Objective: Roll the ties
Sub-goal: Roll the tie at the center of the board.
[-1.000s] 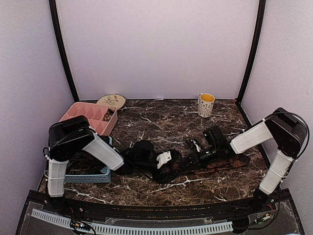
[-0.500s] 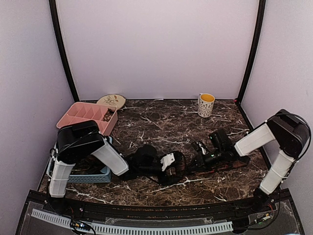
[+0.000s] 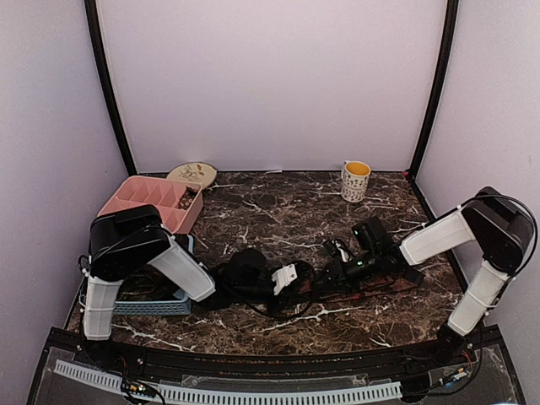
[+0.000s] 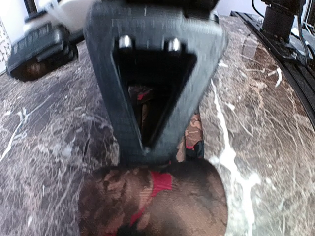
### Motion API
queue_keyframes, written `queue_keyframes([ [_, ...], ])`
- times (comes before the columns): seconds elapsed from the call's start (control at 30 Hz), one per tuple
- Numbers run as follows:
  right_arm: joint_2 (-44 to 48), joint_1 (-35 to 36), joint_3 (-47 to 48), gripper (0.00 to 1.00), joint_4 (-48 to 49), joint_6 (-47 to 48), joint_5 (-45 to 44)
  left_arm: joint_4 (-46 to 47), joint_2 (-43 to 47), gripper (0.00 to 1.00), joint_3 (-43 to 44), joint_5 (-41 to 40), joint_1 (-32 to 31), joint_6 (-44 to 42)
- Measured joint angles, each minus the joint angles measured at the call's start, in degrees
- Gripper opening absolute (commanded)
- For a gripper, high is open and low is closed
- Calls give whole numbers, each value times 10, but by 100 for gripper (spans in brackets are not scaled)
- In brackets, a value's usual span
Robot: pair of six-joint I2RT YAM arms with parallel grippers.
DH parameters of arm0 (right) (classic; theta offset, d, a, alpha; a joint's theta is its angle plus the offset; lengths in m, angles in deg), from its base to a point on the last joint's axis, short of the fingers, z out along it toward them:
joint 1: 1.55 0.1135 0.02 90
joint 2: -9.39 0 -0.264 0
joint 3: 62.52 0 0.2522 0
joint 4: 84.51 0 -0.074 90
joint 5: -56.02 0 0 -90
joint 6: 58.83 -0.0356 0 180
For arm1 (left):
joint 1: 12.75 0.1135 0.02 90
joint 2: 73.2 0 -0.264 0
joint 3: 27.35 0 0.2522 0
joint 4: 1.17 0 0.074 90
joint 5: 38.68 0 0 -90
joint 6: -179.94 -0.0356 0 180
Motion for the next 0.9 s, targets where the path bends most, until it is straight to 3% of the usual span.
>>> queue_keyframes([
  [0.13, 40, 4, 4, 48, -42, 0, -15, -44, 30, 27, -15, -13, 1, -27],
  [0.4, 69, 48, 26, 46, -59, -21, -20, -85, 47, 28, -15, -18, 2, -49],
  [0.47, 56, 57, 39, 40, -61, -22, -22, -87, 47, 28, -14, -17, 2, -50],
  [0.7, 11, 63, 73, 1, -72, -17, -28, -93, 49, 28, -14, -12, 3, -53],
  [0.8, 11, 61, 75, 0, -69, -16, -28, -99, 50, 32, -14, -4, 8, -54],
  [0.9, 11, 60, 68, 0, -56, -17, -29, -107, 53, 53, -13, -1, 12, -55],
])
